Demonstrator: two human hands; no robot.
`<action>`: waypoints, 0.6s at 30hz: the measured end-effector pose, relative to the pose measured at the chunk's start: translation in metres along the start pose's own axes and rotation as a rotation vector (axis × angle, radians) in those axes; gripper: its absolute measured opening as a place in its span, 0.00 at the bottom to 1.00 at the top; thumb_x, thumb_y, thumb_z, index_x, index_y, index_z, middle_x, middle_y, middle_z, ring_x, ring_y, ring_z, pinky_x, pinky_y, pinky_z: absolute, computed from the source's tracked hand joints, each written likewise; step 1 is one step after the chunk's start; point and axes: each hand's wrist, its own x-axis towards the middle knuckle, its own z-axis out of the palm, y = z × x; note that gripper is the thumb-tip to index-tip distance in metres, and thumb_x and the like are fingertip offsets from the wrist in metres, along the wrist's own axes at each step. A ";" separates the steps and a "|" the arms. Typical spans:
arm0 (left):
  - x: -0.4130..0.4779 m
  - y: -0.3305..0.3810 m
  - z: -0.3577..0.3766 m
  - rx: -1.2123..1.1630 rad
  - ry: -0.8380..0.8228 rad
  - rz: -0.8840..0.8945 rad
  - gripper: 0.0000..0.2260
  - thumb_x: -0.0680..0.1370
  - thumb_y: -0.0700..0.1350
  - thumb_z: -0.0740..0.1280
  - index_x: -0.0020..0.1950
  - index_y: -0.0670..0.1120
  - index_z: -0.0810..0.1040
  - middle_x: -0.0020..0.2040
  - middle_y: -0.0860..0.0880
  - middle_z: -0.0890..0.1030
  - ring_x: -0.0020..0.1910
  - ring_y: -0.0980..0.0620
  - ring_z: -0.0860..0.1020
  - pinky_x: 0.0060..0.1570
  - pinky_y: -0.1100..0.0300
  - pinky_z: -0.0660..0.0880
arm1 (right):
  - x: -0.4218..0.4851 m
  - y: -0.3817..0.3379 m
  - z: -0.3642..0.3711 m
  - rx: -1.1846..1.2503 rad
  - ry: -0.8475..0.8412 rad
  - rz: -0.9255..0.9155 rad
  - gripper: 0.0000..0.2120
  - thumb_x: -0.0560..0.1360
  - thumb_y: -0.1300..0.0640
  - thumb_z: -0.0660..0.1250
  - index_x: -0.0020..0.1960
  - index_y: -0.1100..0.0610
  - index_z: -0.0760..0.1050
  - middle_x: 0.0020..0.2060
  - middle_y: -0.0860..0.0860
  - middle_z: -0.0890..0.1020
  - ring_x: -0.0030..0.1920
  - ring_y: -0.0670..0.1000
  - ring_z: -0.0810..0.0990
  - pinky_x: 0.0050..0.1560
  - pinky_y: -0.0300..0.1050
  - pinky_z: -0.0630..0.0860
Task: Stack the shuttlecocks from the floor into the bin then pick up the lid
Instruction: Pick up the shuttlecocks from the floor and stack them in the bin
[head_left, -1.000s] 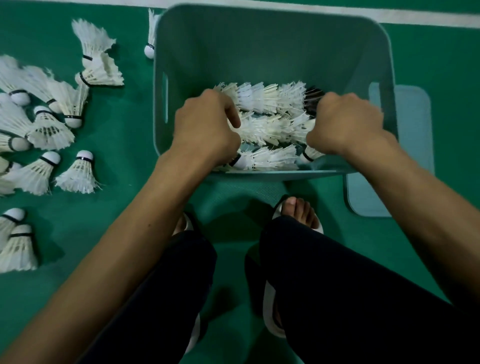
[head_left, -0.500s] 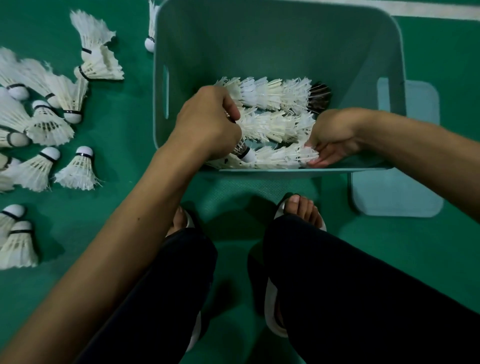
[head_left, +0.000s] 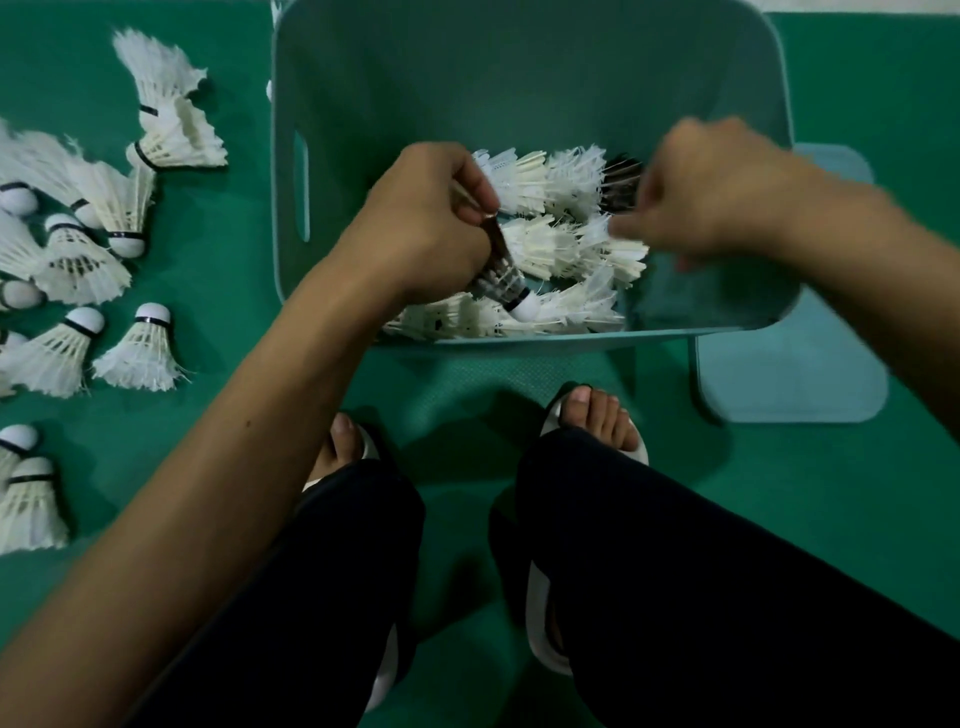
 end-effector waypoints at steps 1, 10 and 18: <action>0.001 0.006 0.000 -0.026 -0.034 0.030 0.14 0.73 0.29 0.68 0.48 0.48 0.79 0.43 0.51 0.81 0.36 0.55 0.77 0.33 0.61 0.76 | -0.001 0.001 -0.010 0.140 0.040 -0.071 0.11 0.76 0.49 0.73 0.52 0.56 0.83 0.42 0.53 0.85 0.43 0.52 0.83 0.46 0.42 0.74; 0.025 0.040 0.014 -0.270 -0.119 0.174 0.12 0.72 0.31 0.75 0.51 0.41 0.78 0.43 0.46 0.82 0.39 0.52 0.81 0.46 0.54 0.83 | -0.009 0.007 -0.023 0.394 -0.065 -0.314 0.08 0.70 0.60 0.80 0.47 0.58 0.85 0.39 0.52 0.88 0.42 0.52 0.88 0.55 0.55 0.83; 0.040 0.048 0.070 0.834 -0.549 0.370 0.08 0.77 0.44 0.71 0.54 0.43 0.78 0.49 0.46 0.81 0.47 0.46 0.78 0.46 0.54 0.74 | -0.009 0.004 0.004 -0.026 0.279 -0.092 0.09 0.67 0.60 0.73 0.47 0.56 0.84 0.42 0.61 0.83 0.45 0.63 0.83 0.50 0.54 0.82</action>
